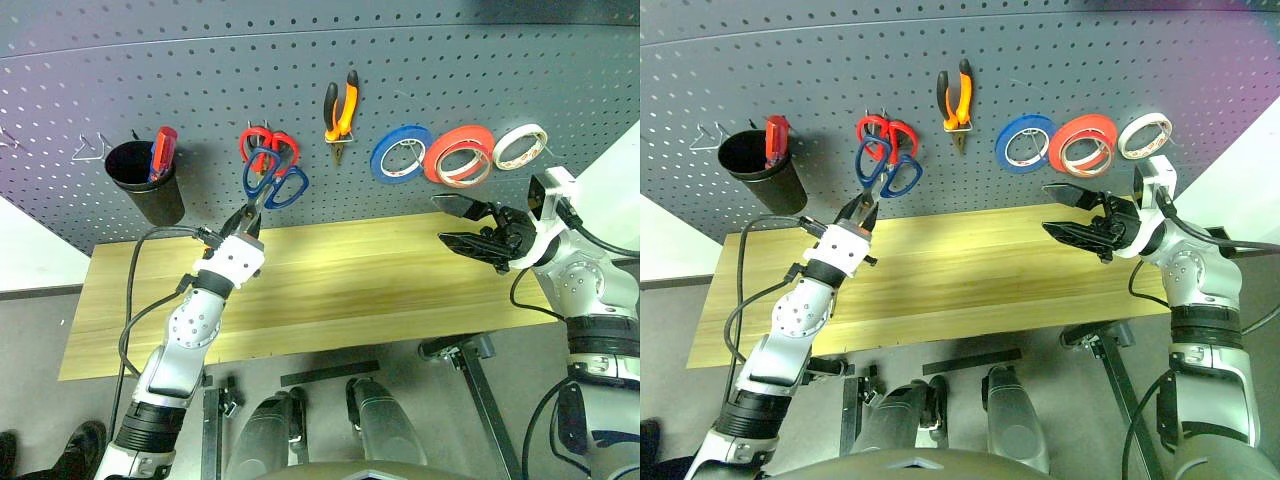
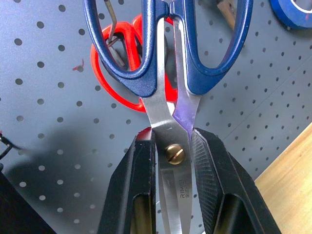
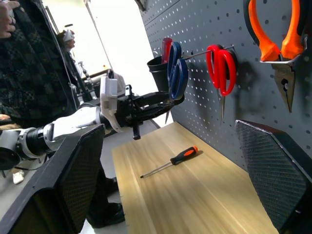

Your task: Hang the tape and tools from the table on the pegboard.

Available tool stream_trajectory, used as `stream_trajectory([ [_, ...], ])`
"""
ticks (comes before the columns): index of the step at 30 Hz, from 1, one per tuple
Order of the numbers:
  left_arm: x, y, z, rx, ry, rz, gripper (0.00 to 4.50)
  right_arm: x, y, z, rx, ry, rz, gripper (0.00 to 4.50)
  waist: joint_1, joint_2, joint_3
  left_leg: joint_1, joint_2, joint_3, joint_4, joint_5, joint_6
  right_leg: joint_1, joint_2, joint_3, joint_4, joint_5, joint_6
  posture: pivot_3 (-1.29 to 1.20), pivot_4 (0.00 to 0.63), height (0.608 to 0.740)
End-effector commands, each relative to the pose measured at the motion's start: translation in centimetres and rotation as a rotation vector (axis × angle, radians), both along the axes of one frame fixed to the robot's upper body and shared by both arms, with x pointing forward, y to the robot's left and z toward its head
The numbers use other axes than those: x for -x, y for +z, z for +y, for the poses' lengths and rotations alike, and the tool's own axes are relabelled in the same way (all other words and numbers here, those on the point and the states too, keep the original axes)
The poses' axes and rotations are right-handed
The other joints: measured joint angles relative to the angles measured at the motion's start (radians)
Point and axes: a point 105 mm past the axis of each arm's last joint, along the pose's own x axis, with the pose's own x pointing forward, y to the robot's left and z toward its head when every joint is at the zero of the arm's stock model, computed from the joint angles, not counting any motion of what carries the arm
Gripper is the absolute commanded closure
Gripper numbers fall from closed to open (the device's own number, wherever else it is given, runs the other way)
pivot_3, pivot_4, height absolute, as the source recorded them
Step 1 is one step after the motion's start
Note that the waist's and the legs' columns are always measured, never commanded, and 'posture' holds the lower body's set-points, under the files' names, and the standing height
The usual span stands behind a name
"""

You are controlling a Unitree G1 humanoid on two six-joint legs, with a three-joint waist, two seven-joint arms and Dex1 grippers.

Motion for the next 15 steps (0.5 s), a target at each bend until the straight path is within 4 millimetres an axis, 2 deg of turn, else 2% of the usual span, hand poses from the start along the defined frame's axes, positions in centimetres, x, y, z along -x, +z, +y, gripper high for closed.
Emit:
stream_trajectory([
  [1,-0.2,1.4,0.5,0.021,0.018,-0.055,3.8,0.5,1.0,-0.3,-0.022,0.012,-0.043,0.0,0.0,0.0,0.0,0.0,0.0,0.0,0.0,0.0,0.0,0.0,0.0,0.0,0.0,0.0,0.0,-0.28,0.204,0.74],
  [9,-0.9,1.2,1.0,0.028,0.042,-0.045,3.8,1.2,1.0,0.0,-0.014,0.042,-0.049,0.0,-0.001,0.0,0.0,-0.001,0.0,0.0,0.003,-0.001,0.001,0.0,0.0,0.0,0.001,0.0,0.0,-0.29,0.204,0.74],
  [15,-1.7,1.0,0.7,0.045,0.03,-0.028,3.8,1.1,1.2,0.2,-0.012,0.029,-0.066,0.0,-0.001,0.0,0.0,-0.004,0.0,0.0,0.009,-0.002,0.002,0.0,0.0,0.0,0.001,0.002,0.004,-0.3,0.204,0.74],
])
